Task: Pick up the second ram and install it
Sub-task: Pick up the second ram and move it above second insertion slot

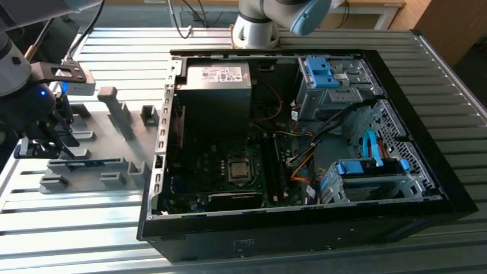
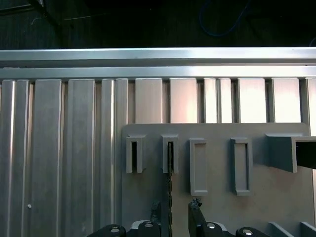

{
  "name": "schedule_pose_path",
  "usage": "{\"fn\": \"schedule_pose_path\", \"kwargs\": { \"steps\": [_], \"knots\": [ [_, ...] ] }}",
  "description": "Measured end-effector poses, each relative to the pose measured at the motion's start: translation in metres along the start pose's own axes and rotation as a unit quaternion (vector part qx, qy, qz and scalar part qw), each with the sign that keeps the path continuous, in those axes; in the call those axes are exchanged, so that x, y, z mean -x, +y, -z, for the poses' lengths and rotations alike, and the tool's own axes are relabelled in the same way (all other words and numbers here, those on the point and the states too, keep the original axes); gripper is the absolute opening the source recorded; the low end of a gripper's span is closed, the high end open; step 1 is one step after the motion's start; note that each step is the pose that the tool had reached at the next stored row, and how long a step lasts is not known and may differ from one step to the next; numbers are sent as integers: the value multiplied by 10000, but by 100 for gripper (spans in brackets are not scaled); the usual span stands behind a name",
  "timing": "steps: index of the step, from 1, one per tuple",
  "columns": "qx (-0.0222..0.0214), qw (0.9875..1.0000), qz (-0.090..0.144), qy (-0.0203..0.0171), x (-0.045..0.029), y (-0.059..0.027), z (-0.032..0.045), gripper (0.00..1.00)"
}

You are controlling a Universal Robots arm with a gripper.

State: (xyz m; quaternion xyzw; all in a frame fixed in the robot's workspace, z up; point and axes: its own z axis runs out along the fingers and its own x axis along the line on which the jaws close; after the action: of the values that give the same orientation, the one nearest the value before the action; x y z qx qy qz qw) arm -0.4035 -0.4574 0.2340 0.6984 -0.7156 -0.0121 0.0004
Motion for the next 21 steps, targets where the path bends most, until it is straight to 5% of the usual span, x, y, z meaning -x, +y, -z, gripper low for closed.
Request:
{"fn": "schedule_pose_path", "kwargs": {
  "steps": [21],
  "knots": [
    [-73, 10000, 5, 33, -4, -4, -228, 35]
  ]
}}
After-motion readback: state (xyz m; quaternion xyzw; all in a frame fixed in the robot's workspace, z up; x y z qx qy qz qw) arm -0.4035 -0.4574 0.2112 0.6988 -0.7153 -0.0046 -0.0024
